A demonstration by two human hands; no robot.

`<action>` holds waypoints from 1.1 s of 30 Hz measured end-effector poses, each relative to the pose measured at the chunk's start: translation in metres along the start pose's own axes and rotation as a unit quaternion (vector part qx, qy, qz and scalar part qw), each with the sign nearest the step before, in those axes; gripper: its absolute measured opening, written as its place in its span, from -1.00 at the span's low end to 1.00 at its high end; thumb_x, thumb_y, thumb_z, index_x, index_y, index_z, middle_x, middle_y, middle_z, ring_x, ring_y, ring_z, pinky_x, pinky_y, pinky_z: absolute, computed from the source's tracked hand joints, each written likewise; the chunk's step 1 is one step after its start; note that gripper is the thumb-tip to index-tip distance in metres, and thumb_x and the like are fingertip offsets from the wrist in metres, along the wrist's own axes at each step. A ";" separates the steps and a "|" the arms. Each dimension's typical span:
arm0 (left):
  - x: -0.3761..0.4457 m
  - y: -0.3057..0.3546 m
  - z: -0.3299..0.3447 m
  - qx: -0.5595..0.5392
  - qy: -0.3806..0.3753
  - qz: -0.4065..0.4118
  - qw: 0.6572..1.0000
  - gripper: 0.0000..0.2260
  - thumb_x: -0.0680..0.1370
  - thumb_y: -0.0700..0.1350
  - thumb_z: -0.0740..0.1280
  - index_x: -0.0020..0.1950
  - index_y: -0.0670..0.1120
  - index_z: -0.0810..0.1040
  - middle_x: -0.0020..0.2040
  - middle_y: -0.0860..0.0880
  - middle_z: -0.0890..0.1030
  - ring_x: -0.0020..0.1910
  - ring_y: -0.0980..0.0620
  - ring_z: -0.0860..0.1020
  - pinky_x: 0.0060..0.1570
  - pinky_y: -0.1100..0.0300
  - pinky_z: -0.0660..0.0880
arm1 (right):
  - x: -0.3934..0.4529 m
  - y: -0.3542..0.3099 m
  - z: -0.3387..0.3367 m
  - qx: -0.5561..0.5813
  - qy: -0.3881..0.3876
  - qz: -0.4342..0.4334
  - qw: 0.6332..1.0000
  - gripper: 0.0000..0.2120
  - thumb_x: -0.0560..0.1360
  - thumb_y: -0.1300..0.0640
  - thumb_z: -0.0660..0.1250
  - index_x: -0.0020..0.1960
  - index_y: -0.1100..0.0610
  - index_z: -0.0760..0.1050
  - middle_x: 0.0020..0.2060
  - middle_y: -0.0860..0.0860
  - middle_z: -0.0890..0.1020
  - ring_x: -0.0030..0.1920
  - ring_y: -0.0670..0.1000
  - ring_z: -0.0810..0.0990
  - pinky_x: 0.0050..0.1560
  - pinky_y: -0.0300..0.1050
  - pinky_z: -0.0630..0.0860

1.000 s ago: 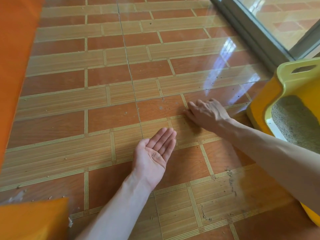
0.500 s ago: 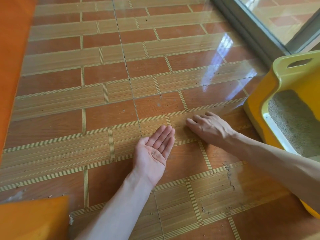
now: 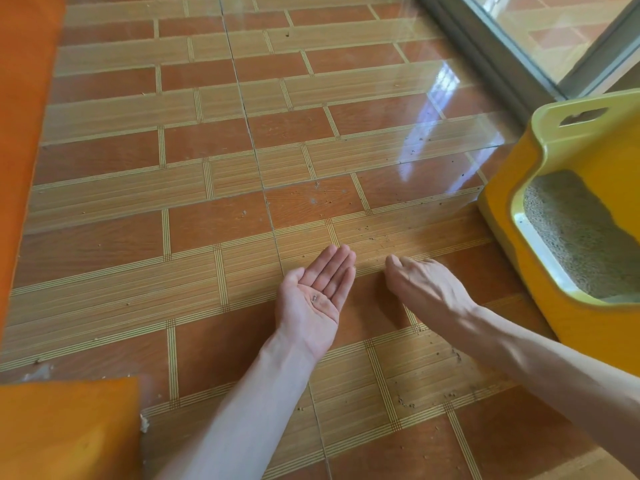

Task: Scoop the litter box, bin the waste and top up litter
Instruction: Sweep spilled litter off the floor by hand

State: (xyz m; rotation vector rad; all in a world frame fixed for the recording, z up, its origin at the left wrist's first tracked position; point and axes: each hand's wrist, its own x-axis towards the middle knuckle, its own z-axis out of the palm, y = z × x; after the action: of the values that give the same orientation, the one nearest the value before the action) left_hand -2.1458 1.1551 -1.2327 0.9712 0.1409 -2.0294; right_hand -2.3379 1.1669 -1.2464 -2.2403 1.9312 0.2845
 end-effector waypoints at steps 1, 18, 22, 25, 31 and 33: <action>0.001 -0.002 0.000 0.000 0.002 0.000 1.000 -0.52 0.75 -0.09 -0.04 0.30 -0.34 0.59 0.22 -0.28 0.68 0.22 -0.20 0.68 0.32 -0.01 0.53 | -0.004 -0.003 -0.001 0.034 0.009 0.017 0.999 -0.80 0.68 0.20 0.08 -0.12 0.10 0.19 -0.38 -0.03 0.37 -0.33 0.15 0.56 -0.27 -0.04 0.44; 0.004 -0.020 0.005 0.013 -0.013 -0.054 0.998 -0.53 0.77 -0.06 -0.07 0.35 -0.25 0.56 0.21 -0.21 0.71 0.12 -0.08 0.73 0.09 0.05 0.57 | -0.028 -0.080 -0.039 0.209 0.126 0.025 0.969 -0.66 0.62 -0.21 -0.01 -0.12 0.01 0.32 -0.25 0.02 0.63 -0.29 0.14 0.60 -0.34 0.00 0.51; 0.001 -0.018 0.005 0.006 -0.008 -0.047 0.999 -0.53 0.75 -0.09 -0.02 0.22 -0.29 0.63 0.12 -0.25 0.73 -0.01 -0.08 0.76 -0.11 0.15 0.68 | -0.036 -0.063 -0.035 0.253 0.199 0.012 0.947 -0.75 0.67 -0.08 0.07 -0.12 0.00 0.26 -0.40 -0.13 0.44 -0.46 -0.03 0.35 -0.45 -0.13 0.27; 0.000 -0.015 0.001 -0.006 -0.004 -0.024 1.000 -0.54 0.73 -0.11 0.00 0.21 -0.33 0.64 0.17 -0.30 0.70 0.10 -0.18 0.73 0.08 0.03 0.69 | -0.035 -0.032 -0.024 0.224 0.243 0.070 0.941 -0.71 0.70 -0.05 0.06 -0.13 0.07 0.27 -0.42 -0.12 0.40 -0.48 -0.01 0.37 -0.47 -0.11 0.32; 0.000 -0.008 -0.004 -0.025 -0.007 -0.008 1.000 -0.53 0.74 -0.11 -0.02 0.26 -0.35 0.60 0.21 -0.30 0.68 0.20 -0.23 0.69 0.29 -0.04 0.59 | -0.023 0.022 0.017 0.089 0.167 0.155 0.970 -0.69 0.72 -0.03 -0.03 -0.15 0.06 0.24 -0.38 -0.07 0.43 -0.46 0.05 0.44 -0.32 -0.06 0.40; -0.001 -0.007 -0.003 -0.023 -0.008 -0.005 1.000 -0.54 0.74 -0.11 -0.02 0.26 -0.34 0.60 0.21 -0.29 0.69 0.20 -0.22 0.69 0.29 -0.03 0.59 | -0.019 0.025 0.023 0.038 0.172 0.164 0.971 -0.67 0.71 -0.04 -0.04 -0.12 0.08 0.31 -0.32 0.02 0.54 -0.40 0.10 0.53 -0.24 -0.02 0.46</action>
State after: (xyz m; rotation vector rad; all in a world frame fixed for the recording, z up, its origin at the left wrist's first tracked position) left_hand -2.1490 1.1614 -1.2357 0.9261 0.1840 -2.0347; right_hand -2.3660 1.1872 -1.2637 -2.0199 2.4433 -0.1507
